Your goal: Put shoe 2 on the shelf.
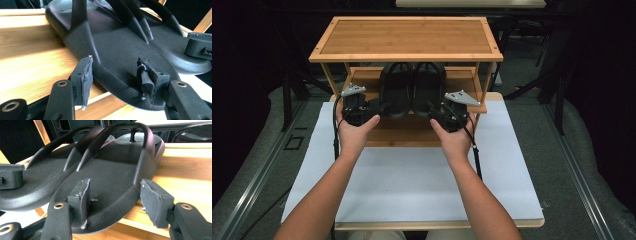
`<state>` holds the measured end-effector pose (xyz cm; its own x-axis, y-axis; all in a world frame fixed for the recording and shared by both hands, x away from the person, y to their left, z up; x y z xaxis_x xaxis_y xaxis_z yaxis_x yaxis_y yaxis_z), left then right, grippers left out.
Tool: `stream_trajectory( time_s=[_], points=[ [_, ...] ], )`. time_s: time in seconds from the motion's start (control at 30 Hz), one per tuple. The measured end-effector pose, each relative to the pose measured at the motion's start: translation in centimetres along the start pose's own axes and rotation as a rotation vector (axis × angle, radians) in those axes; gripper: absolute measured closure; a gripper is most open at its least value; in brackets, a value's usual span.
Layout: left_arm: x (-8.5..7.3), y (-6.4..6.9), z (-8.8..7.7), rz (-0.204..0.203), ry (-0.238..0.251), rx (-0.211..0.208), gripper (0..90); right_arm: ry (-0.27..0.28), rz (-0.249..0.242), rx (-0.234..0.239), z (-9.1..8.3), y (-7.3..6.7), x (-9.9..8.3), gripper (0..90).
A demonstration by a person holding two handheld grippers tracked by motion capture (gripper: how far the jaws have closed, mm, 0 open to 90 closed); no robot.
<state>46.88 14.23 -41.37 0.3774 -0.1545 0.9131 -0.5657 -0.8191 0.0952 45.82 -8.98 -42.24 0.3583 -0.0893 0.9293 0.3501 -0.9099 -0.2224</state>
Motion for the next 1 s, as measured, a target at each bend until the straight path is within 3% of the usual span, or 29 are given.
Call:
stream_trajectory(
  time_s=[0.47, 0.53, 0.63, 1.0],
  points=[
    [0.0, 0.0, -0.3, -0.018, 0.002, 0.001, 46.7, -0.005, -0.015, -0.019, 0.0, 0.0, 0.2, 41.2],
    [0.1, -0.1, -0.4, -0.019, 0.001, 0.004, 46.6, -0.005, -0.016, -0.005, -0.1, -0.1, 0.3, 41.3],
    [0.2, -0.3, -0.8, -0.039, 0.008, 0.002, 46.5, -0.003, -0.022, -0.006, -0.2, -0.1, 0.4, 41.3],
    [0.1, -0.6, -2.7, -0.024, 0.019, 0.013, 46.4, 0.010, -0.050, -0.014, -1.5, -0.4, 0.7, 41.3]
  ],
)
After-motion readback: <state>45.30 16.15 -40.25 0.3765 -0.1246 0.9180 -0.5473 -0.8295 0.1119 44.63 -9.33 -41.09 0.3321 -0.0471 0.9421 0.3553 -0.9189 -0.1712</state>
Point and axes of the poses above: each handheld gripper's, and its own axes: z roughly forward along the jaws, x roughly out of its top, y roughly to its right, the point moved 5 cm from there along z, roughly forward along the jaws, and after that the axes turned 5 degrees about z, right-handed, at the moved point
